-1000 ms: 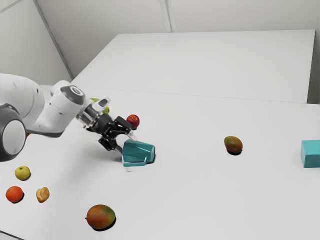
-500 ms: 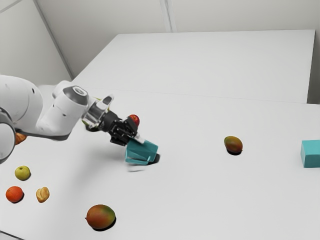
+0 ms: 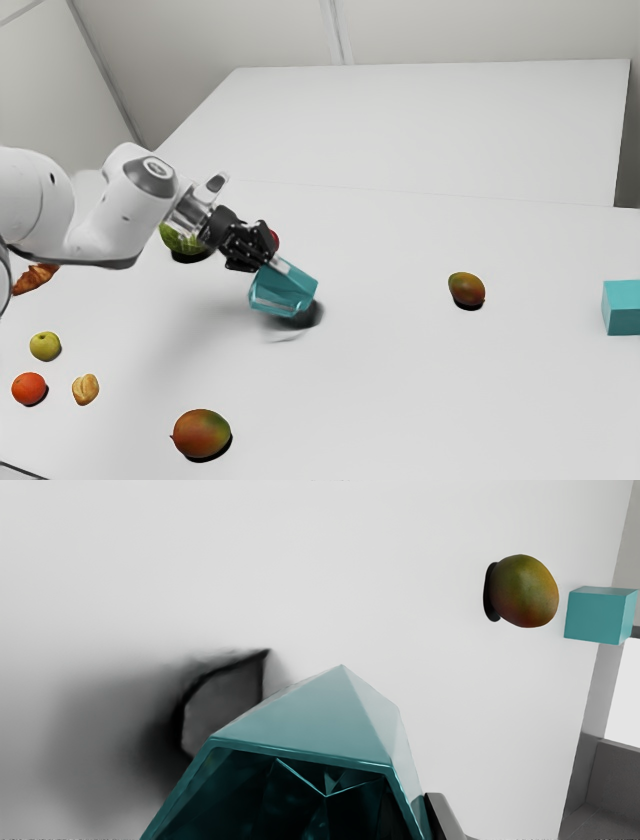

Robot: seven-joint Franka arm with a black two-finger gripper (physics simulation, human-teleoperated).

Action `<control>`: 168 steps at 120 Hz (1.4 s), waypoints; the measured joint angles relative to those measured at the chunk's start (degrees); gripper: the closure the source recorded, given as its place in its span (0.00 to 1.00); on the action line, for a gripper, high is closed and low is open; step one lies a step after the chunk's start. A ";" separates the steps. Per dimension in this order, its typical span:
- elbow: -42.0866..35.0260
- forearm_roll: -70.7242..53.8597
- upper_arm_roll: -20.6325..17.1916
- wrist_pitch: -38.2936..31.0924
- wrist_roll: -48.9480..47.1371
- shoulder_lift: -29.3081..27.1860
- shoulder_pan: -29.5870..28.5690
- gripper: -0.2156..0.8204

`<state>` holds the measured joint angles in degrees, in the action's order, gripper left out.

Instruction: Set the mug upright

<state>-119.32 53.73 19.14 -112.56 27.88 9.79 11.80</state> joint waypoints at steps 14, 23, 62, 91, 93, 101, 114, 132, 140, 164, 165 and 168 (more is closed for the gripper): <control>-0.48 -12.43 -2.20 -2.99 -2.62 -4.23 1.20 0.95; -0.66 -23.68 -2.66 -4.68 -5.50 -6.02 2.93 0.96; -3.76 -58.57 -5.43 -7.43 -19.10 -7.88 6.77 0.96; 0.33 -63.29 -8.16 -6.93 -26.68 -4.10 8.55 0.96; 0.57 -63.36 -8.26 -6.84 -27.14 -3.90 8.55 0.96; 1.37 -63.43 -8.62 -6.37 -28.84 -3.11 8.36 0.96; 2.20 -63.20 -8.88 -6.03 -31.47 -1.64 8.18 0.96; 2.92 -61.38 -8.96 -5.95 -34.61 0.17 8.15 0.96; 3.38 -60.90 -8.97 -5.93 -35.78 0.66 8.16 0.96; 3.62 -59.09 -8.96 -5.85 -38.48 1.05 8.16 0.91; 3.62 -58.98 -8.96 -5.84 -38.56 1.06 8.16 0.90; 3.63 -58.70 -8.96 -5.83 -38.79 1.06 8.16 0.87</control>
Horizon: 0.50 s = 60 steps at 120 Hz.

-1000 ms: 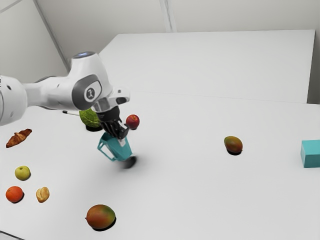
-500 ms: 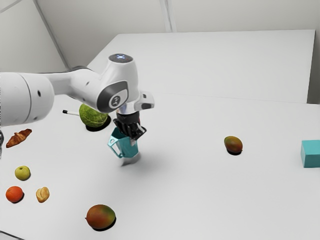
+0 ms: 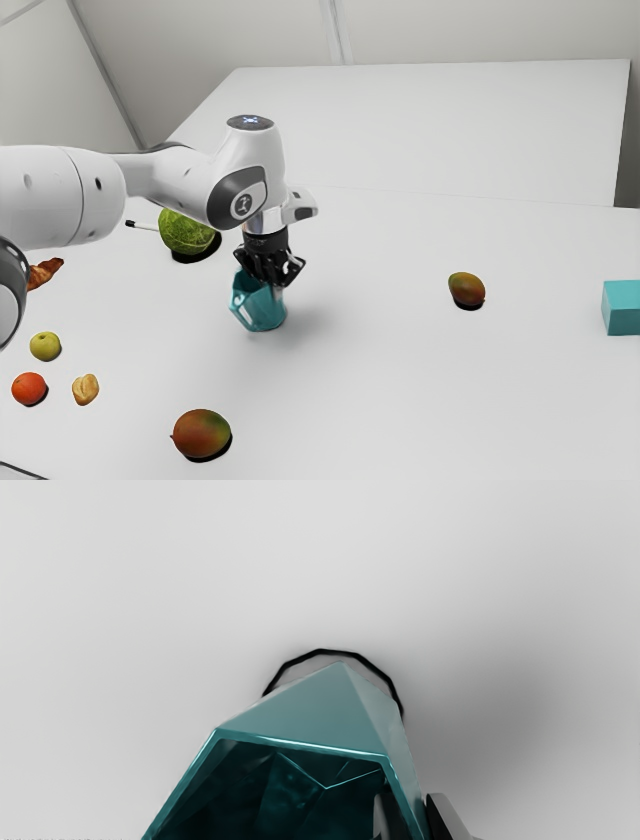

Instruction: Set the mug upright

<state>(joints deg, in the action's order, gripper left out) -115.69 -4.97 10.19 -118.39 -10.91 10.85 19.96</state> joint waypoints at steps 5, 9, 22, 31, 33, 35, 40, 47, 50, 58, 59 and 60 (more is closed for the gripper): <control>-0.01 0.36 0.00 0.02 -0.35 -0.02 0.00 0.78; 0.01 0.58 0.01 0.02 -0.61 -0.11 0.00 0.70; 0.08 1.67 0.10 -0.12 -1.41 -1.52 0.02 0.51; 0.16 2.03 0.16 -0.47 -1.89 -4.05 -0.06 0.42; 0.36 2.03 0.18 -0.49 -1.96 -4.56 -0.07 0.40; 0.68 2.02 0.20 -0.48 -2.02 -4.93 -0.09 0.39; 2.37 2.10 0.34 -0.03 -1.91 -5.27 -0.18 0.36; 6.55 2.40 0.50 1.15 -0.91 -4.54 -0.74 0.32; 8.65 2.82 0.45 1.83 -0.14 -4.10 -1.45 0.31; 12.79 5.69 0.46 3.70 2.72 -4.36 -4.58 0.28; 13.13 5.98 0.49 3.90 3.08 -4.56 -4.94 0.28; 13.48 6.25 0.52 4.11 3.44 -4.75 -5.26 0.28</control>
<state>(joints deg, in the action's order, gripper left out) -102.21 1.29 10.71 -114.28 -7.47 6.10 14.70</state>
